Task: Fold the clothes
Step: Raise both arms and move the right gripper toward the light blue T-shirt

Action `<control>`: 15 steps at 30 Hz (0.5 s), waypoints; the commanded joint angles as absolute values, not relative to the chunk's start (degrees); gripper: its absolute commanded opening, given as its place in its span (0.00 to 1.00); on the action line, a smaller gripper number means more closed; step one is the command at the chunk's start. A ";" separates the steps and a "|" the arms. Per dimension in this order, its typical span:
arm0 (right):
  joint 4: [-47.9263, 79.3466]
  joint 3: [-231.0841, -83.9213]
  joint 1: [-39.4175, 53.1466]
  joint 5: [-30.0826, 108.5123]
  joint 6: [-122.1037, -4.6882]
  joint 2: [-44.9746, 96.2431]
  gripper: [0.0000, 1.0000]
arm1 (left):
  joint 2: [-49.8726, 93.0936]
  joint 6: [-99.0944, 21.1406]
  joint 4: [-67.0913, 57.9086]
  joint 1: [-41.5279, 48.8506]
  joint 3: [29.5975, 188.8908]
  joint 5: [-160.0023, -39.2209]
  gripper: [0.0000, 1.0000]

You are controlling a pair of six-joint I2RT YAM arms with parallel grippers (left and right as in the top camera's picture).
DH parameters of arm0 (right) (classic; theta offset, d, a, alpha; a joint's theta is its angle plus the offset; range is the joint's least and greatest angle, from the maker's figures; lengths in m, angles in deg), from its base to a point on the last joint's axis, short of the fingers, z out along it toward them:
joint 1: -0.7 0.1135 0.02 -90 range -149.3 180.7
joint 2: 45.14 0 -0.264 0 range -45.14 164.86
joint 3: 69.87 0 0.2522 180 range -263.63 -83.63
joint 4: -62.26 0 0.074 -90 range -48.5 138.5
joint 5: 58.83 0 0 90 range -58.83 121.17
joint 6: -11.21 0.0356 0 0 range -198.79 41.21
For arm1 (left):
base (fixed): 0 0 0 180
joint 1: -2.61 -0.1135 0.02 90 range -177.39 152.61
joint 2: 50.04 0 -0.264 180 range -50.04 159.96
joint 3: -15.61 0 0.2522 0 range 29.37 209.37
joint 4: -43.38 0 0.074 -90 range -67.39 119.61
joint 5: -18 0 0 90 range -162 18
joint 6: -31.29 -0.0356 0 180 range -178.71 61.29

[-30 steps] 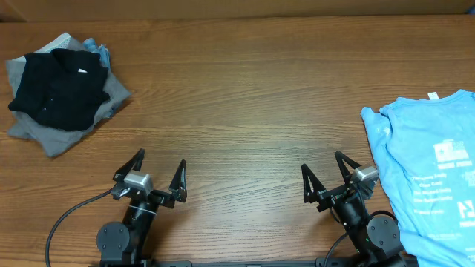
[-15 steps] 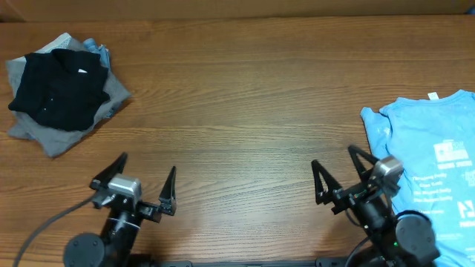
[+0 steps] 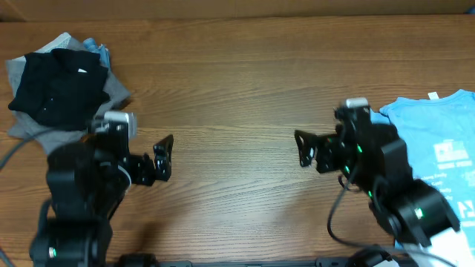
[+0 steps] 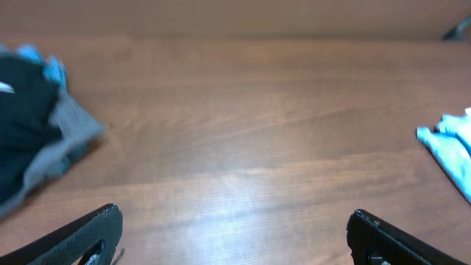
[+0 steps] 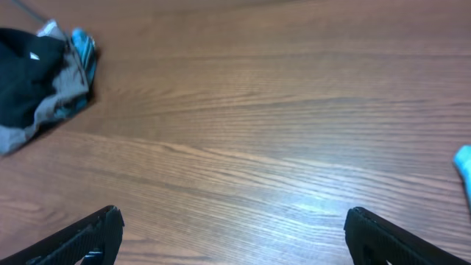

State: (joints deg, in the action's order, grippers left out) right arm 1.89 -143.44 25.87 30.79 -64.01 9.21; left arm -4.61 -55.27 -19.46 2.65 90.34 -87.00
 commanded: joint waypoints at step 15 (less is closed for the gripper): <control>-1.81 -148.25 1.98 33.89 -47.11 25.06 1.00 | 3.70 -56.34 -26.79 3.02 97.33 -86.67 1.00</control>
